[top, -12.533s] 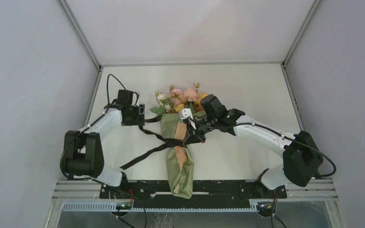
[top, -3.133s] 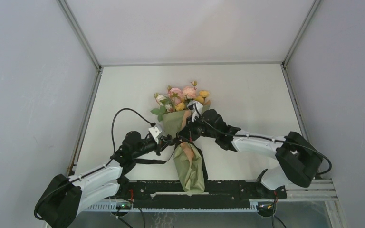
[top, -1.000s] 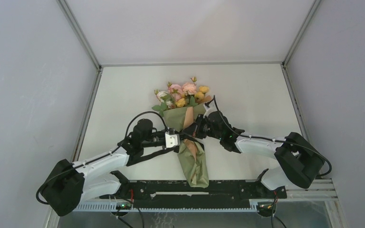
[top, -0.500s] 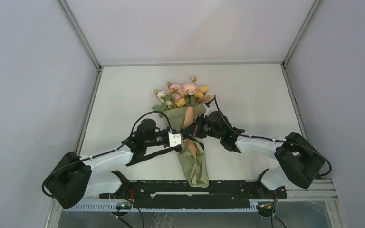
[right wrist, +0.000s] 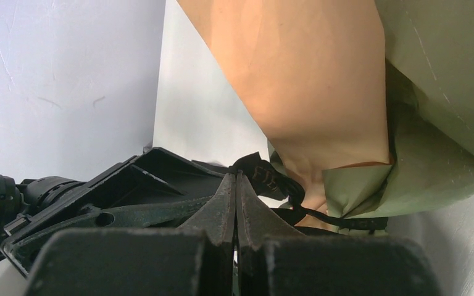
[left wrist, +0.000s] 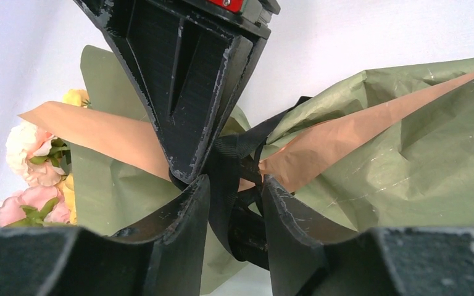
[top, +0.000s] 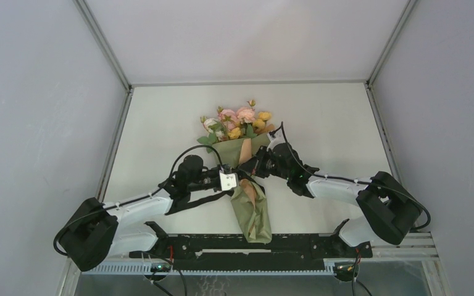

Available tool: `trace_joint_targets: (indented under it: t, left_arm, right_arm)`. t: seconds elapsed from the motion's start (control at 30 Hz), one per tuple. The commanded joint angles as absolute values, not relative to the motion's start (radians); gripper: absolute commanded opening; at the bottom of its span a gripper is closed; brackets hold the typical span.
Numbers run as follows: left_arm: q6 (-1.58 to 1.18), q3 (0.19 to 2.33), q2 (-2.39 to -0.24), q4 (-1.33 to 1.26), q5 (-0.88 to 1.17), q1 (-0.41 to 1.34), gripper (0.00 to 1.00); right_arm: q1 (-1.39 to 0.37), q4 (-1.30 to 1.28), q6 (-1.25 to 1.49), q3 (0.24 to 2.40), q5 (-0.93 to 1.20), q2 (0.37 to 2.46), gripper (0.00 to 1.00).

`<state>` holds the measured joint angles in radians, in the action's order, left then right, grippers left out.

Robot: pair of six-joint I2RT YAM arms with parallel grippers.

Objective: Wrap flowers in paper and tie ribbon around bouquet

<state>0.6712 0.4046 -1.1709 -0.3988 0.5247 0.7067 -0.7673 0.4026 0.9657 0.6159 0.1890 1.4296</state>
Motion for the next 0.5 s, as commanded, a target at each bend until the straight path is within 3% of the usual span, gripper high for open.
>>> trace_joint_targets:
  t: [0.0,0.13,0.27,0.47]
  left_arm:
    - [0.665,0.396,-1.179,-0.519,0.484,0.713,0.39]
    - [0.672,0.401,-1.201,-0.538,0.482,0.713,0.25]
    - [0.672,0.396,-1.201,-0.53,0.512,0.713,0.01]
    - [0.828,0.387,-1.154,-0.373,0.736,0.715,0.0]
  right_arm:
    - [-0.775,0.445,0.983,0.614,0.203,1.41,0.0]
    - [-0.775,0.443,0.981,0.6,0.19,1.391,0.0]
    - [-0.772,0.433,0.969,0.597,0.181,1.376,0.0]
    - [-0.771,0.444,0.965,0.597,0.161,1.392,0.0]
